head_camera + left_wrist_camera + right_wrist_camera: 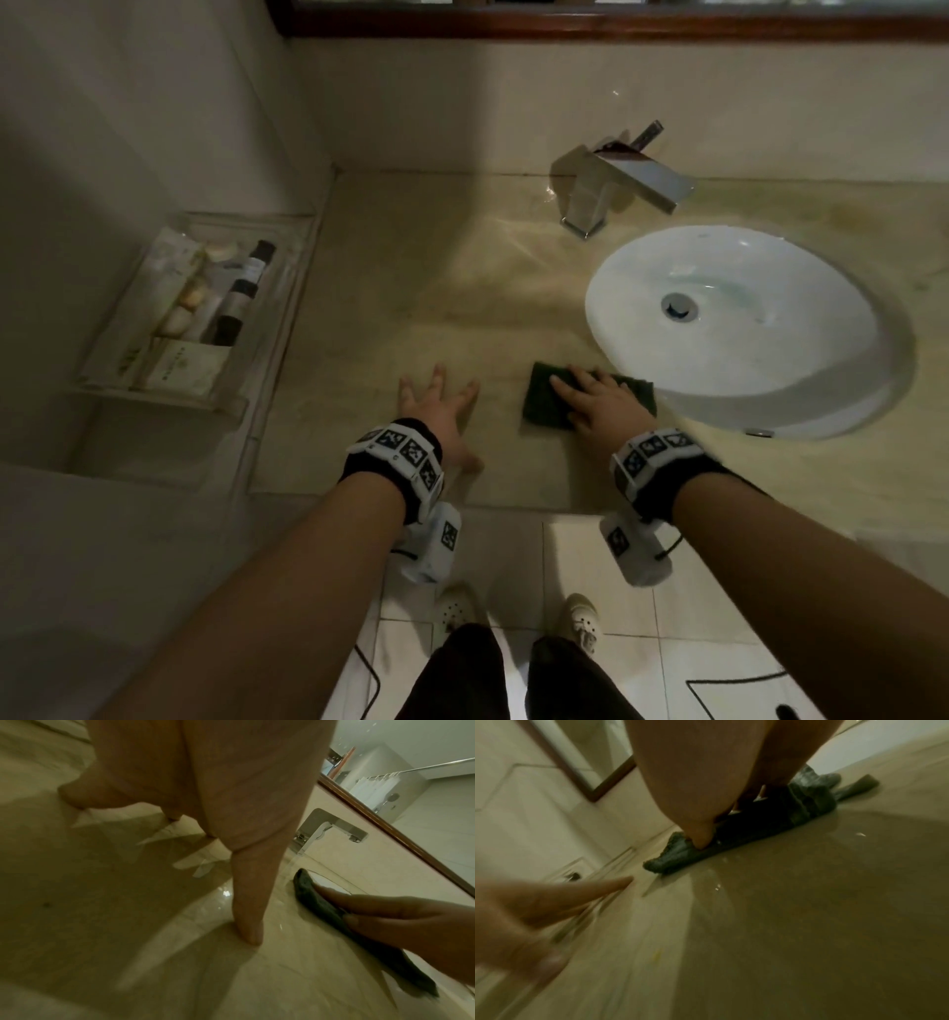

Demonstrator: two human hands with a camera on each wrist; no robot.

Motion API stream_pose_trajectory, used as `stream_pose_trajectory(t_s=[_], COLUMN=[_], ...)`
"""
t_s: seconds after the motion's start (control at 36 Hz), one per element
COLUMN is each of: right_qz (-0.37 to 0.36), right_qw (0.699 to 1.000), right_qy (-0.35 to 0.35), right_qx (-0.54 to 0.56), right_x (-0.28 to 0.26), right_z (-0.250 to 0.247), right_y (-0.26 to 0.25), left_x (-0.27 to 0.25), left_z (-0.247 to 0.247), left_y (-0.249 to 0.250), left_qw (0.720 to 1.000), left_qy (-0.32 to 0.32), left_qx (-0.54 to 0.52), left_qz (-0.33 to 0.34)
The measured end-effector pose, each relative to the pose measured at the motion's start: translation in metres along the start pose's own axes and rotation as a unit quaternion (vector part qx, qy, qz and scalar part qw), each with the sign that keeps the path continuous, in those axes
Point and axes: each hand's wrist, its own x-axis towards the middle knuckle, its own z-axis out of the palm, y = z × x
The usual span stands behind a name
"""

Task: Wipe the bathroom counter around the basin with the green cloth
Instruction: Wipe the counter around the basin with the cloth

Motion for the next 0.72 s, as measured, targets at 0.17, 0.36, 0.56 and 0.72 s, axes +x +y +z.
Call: stream_pose_trajectory(t_s=[0.17, 0.36, 0.56, 0.72], right_qz=[0.05, 0.028, -0.051, -0.089], right_qw=[0.998, 1.0, 0.998, 0.995], right_qy=[-0.001, 0.014, -0.035, -0.032], right_qx=[0.025, -0.004, -0.022, -0.025], right_x=[0.022, 0.011, -0.038, -0.068], right_z=[-0.021, -0.008, 0.02, 0.039], right_y=[0.005, -0.01, -0.038, -0.028], left_x=[-0.002, -0.003, -0.007, -0.007], left_z=[-0.001, -0.001, 0.0, -0.002], left_y=[0.002, 0.002, 0.003, 0.006], left_qw=[1.0, 1.0, 1.0, 1.0], left_qy=[-0.006, -0.004, 0.013, 0.013], left_qx=[-0.001, -0.007, -0.018, 0.009], left_qz=[-0.007, -0.002, 0.0, -0.004])
